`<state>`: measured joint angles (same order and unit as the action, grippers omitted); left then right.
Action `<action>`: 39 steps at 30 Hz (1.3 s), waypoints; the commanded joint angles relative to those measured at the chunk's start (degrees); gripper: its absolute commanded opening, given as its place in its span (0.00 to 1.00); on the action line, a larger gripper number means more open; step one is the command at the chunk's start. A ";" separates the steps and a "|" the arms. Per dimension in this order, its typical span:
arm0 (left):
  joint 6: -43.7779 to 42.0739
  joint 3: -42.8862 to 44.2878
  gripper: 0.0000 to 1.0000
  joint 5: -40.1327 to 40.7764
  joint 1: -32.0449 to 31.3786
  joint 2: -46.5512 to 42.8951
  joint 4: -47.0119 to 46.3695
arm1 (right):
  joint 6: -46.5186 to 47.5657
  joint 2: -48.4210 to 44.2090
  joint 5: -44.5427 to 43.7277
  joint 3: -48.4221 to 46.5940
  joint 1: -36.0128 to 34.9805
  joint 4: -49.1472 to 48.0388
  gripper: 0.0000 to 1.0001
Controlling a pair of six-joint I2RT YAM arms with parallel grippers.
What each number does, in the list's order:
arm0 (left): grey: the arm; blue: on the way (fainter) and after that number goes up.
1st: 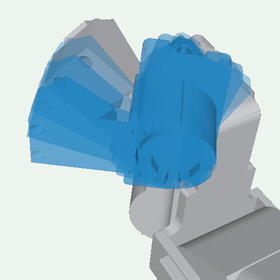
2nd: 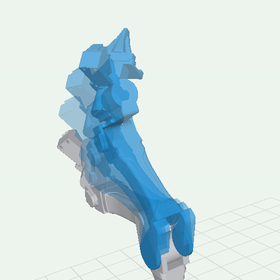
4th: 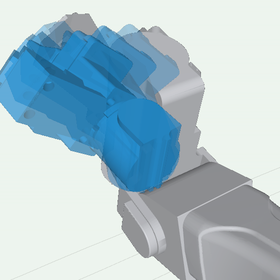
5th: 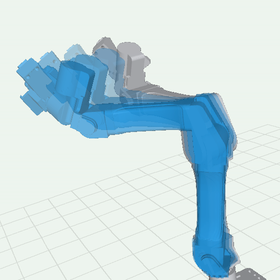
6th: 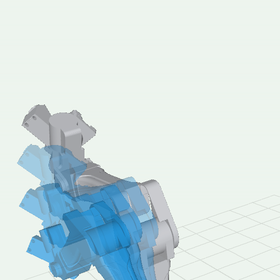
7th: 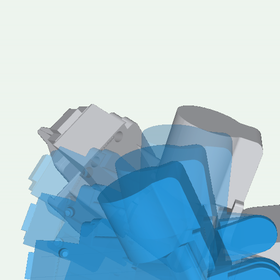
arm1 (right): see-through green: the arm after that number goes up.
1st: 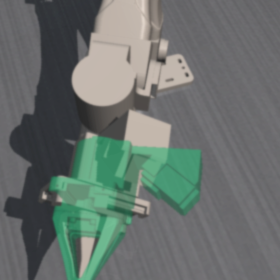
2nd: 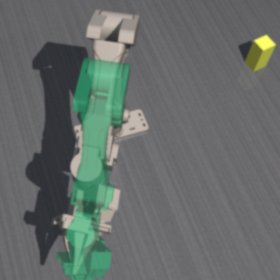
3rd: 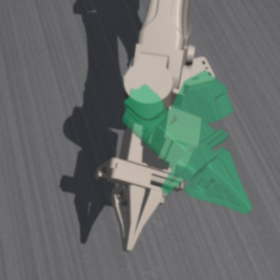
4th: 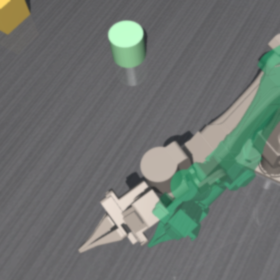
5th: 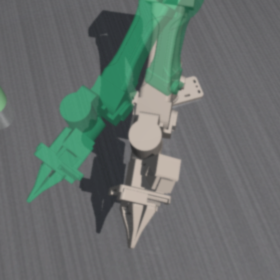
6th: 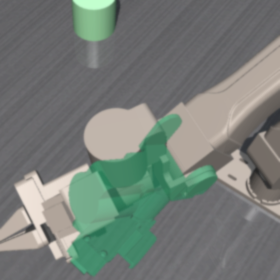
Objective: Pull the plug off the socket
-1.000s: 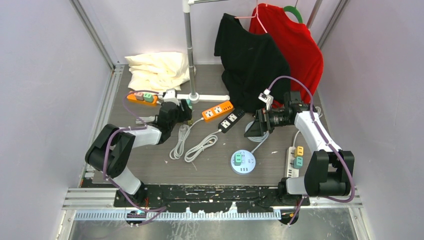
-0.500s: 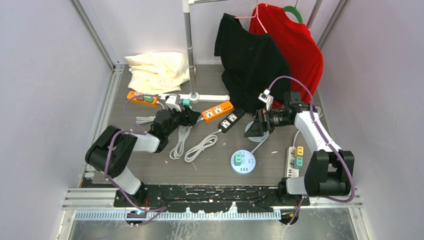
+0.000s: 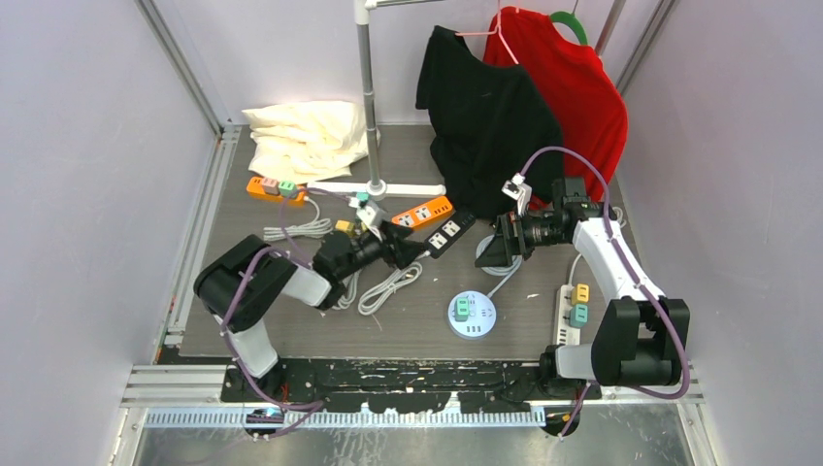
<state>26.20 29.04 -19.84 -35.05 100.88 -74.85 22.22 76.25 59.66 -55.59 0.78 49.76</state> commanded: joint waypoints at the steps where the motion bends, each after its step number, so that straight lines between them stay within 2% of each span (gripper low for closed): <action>1: -14.64 0.16 0.65 0.04 -8.35 -1.82 -4.79 | 1.61 -2.23 -0.27 0.15 0.19 -1.06 1.00; 7: -33.29 -0.94 0.68 -1.19 -19.72 1.32 -5.38 | 2.68 -2.79 -0.77 0.40 0.19 -1.13 1.00; 12: -37.16 -0.74 0.69 -5.98 -21.81 3.63 -7.06 | 4.25 -3.50 -0.80 0.93 0.19 -1.11 1.00; 23: -32.89 -0.79 0.70 -12.73 -21.74 3.61 -7.06 | 15.20 -8.05 1.30 5.03 0.23 -1.07 1.00; 28: -30.72 -2.41 0.71 -9.06 -21.75 0.74 -7.06 | 25.42 -12.72 2.15 8.62 0.12 -1.17 1.00; 35: -22.97 -4.72 0.70 -4.10 -21.82 -5.62 -5.49 | 36.08 -15.92 1.30 11.71 -1.66 -1.03 1.00; 39: -17.86 -5.06 0.70 -0.52 -22.37 -11.41 1.57 | 39.08 -17.02 0.48 12.48 -3.14 -1.24 1.00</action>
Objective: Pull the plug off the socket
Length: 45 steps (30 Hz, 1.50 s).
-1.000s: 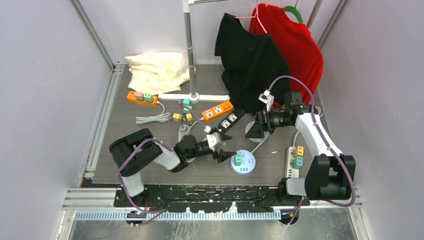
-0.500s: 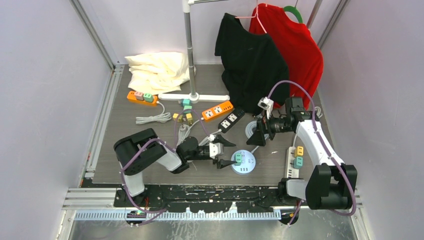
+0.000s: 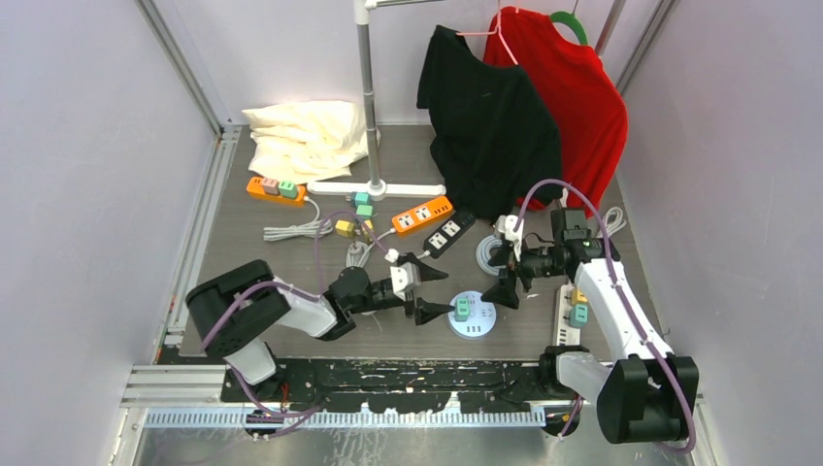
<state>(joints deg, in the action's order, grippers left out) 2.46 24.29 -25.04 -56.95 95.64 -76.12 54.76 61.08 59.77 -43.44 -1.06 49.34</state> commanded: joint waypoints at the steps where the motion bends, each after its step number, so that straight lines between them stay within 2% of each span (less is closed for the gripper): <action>1: 7.16 -0.24 0.70 5.85 -0.51 -8.08 6.33 | 7.19 -2.18 0.53 0.61 -1.65 -0.94 1.00; 8: 13.41 6.88 0.74 16.98 -0.46 -19.95 42.57 | 9.33 -2.37 -1.03 1.26 -7.56 -3.19 1.00; 10: 14.59 7.40 0.75 18.47 -0.45 -20.90 45.83 | 9.24 -1.63 -3.11 1.29 -9.24 -4.04 1.00; 15: 19.27 3.90 0.78 19.46 -0.25 -20.90 40.70 | 6.28 -0.93 -7.68 1.65 -13.74 -7.32 1.00; 21: 25.58 3.42 0.84 19.70 1.25 -18.31 41.40 | 0.80 -0.17 -13.18 1.90 -18.57 -11.63 0.97; 29: 37.71 -0.11 0.82 17.77 5.34 -17.06 37.32 | 0.22 2.15 -16.97 2.31 -25.10 -12.57 0.93; 42: 39.16 -0.66 0.78 18.55 5.44 -18.50 37.11 | 1.04 7.04 -27.76 3.19 -33.70 -14.45 0.72; 45: 39.11 -0.82 0.78 18.24 5.40 -18.77 37.21 | 1.05 7.63 -27.24 3.03 -34.12 -14.30 0.62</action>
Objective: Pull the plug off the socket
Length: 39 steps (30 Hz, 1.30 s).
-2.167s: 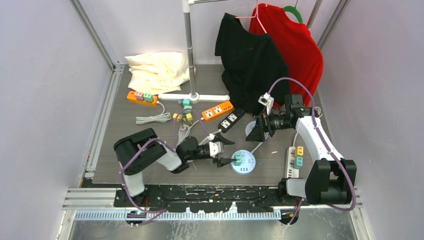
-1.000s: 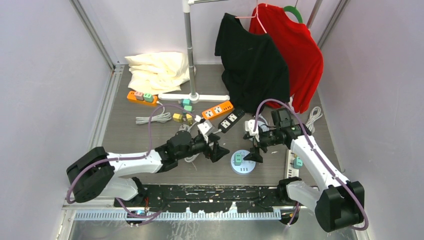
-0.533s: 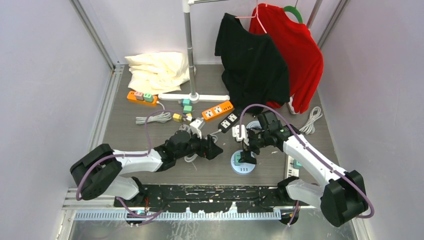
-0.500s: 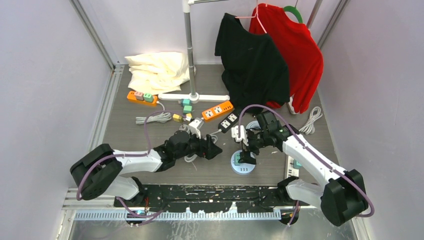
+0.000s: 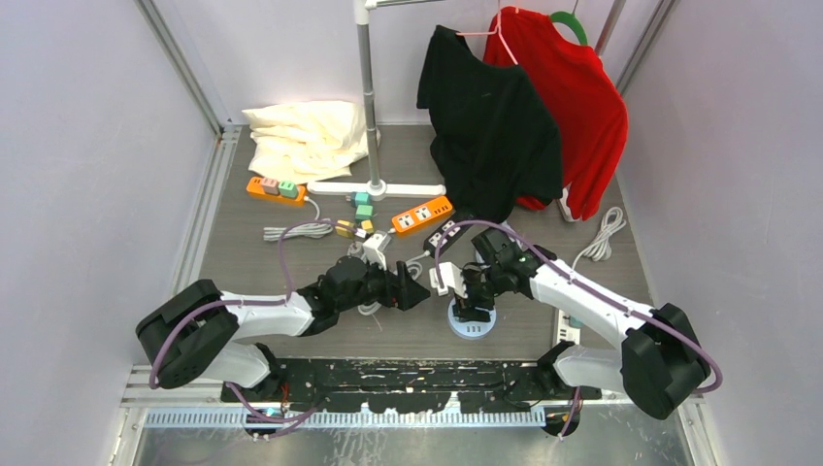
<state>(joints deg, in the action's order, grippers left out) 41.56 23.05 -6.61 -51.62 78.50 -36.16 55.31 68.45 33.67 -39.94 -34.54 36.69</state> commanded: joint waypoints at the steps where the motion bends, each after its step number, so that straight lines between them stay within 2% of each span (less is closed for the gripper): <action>1: 0.01 0.35 0.78 -0.52 0.09 -1.62 -2.95 | 0.50 0.58 -1.06 -0.59 -0.69 -1.49 0.58; 5: 1.50 -0.18 0.78 -2.15 0.06 -1.63 -5.02 | 0.61 0.99 -0.44 -1.98 -0.78 0.23 0.43; 10: 6.68 -0.37 0.78 -5.05 0.07 0.93 -9.76 | -1.41 0.26 4.12 -4.74 1.07 2.80 0.17; 16: 13.94 -0.36 0.78 -7.28 0.09 7.13 -18.71 | -7.75 -3.92 12.80 -5.80 7.80 1.47 0.03; 21: 18.42 1.31 0.78 -8.95 -0.02 11.55 -24.37 | -14.35 -4.97 13.60 -5.62 10.71 -2.32 0.01; 32: 21.41 4.92 0.77 -5.78 -2.80 16.29 -20.32 | -22.16 -5.25 8.04 -4.76 11.33 -8.81 0.01; 39: 21.71 6.71 0.69 -6.34 -3.55 18.74 -20.09 | -23.30 -5.38 8.06 -4.64 11.40 -9.55 0.01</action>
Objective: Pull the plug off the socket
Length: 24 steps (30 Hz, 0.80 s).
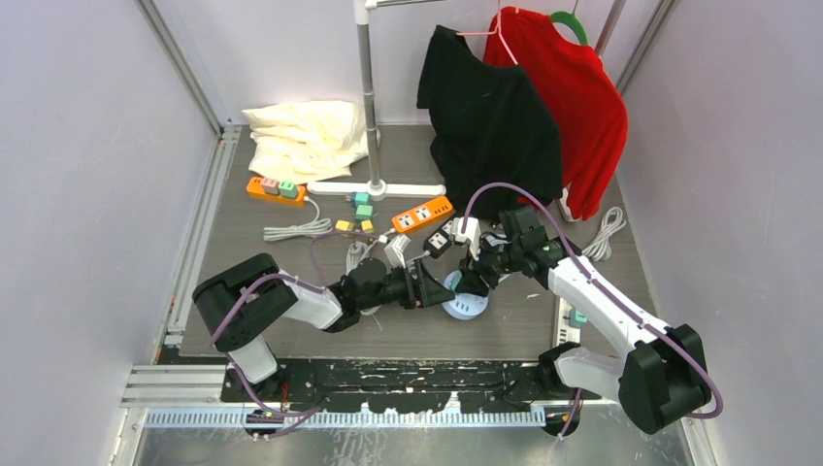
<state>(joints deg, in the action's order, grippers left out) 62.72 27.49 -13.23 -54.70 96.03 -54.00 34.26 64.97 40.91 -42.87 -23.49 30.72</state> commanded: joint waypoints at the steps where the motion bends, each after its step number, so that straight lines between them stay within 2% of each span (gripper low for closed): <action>1: 0.63 2.50 0.67 0.17 -0.49 1.68 -2.30 | -2.22 -1.92 1.03 -1.61 0.44 -3.64 0.01; 7: 1.25 4.75 0.59 -0.74 -0.78 4.50 -2.49 | -2.09 -1.96 1.07 -1.49 0.41 -3.63 0.01; 9: 2.01 5.16 0.48 -1.00 -0.83 5.34 -2.37 | -2.17 -2.02 0.50 -1.46 0.43 -3.73 0.01; 12: 3.15 5.88 0.45 -1.90 -0.94 6.91 -2.61 | -2.79 -1.97 -0.41 -1.36 0.44 -4.44 0.01; 15: 3.77 6.06 0.38 -2.06 -0.99 7.98 -3.77 | -3.78 -2.01 -2.06 -1.14 0.43 -5.46 0.01; 17: 3.82 5.85 0.29 -1.93 -0.94 8.40 -4.54 | -4.32 -2.03 -3.96 -1.05 0.53 -6.19 0.01; 20: 3.56 5.34 0.03 -1.27 -0.66 8.88 -5.11 | -4.81 -2.36 -5.63 -0.96 0.63 -6.91 0.01; 21: 3.54 5.00 0.00 -0.75 -0.43 8.96 -5.03 | -5.07 -2.53 -6.31 -0.95 0.70 -7.22 0.01; 24: 3.62 3.71 0.00 2.03 0.46 9.08 -3.57 | -6.52 -3.22 -8.96 -0.78 1.17 -8.51 0.01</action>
<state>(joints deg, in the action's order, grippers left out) 67.24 32.49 -14.04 -55.05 104.40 -57.23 30.81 64.82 35.24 -42.52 -23.14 29.61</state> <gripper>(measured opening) 0.391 0.513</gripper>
